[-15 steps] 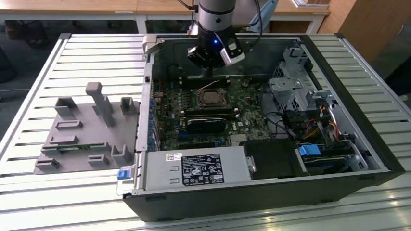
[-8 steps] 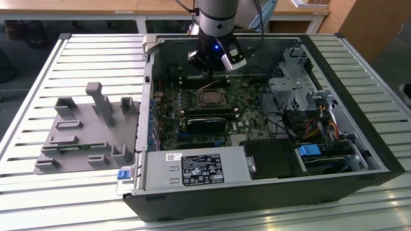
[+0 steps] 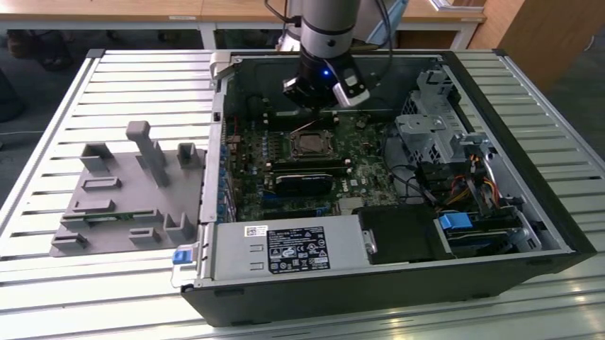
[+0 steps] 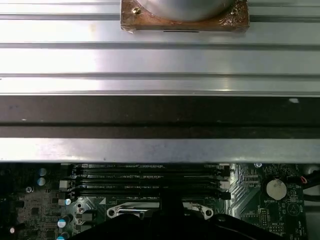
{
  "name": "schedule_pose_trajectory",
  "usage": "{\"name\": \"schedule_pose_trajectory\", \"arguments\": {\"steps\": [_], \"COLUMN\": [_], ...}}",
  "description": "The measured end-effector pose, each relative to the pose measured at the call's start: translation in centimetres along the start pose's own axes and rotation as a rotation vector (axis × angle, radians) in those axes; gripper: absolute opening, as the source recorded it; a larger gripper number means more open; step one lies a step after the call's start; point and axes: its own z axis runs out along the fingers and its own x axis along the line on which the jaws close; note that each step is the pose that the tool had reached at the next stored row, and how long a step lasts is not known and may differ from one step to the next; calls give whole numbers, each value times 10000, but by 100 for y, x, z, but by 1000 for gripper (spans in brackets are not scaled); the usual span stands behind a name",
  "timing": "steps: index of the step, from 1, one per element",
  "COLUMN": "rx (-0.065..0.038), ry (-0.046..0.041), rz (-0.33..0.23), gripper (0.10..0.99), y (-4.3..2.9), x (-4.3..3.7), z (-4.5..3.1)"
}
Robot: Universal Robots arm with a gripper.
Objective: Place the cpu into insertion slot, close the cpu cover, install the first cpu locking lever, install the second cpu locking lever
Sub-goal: 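Install the first cpu locking lever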
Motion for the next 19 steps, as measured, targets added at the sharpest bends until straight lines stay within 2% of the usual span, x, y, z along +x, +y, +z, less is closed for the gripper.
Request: {"name": "schedule_pose_trajectory", "arguments": {"steps": [11, 19], "rx": [-1, 0], "ry": [7, 7], "rz": [-37, -38], "gripper": [106, 106], "y": [-6, -6], "x": [-91, -89], "z": [41, 41]}}
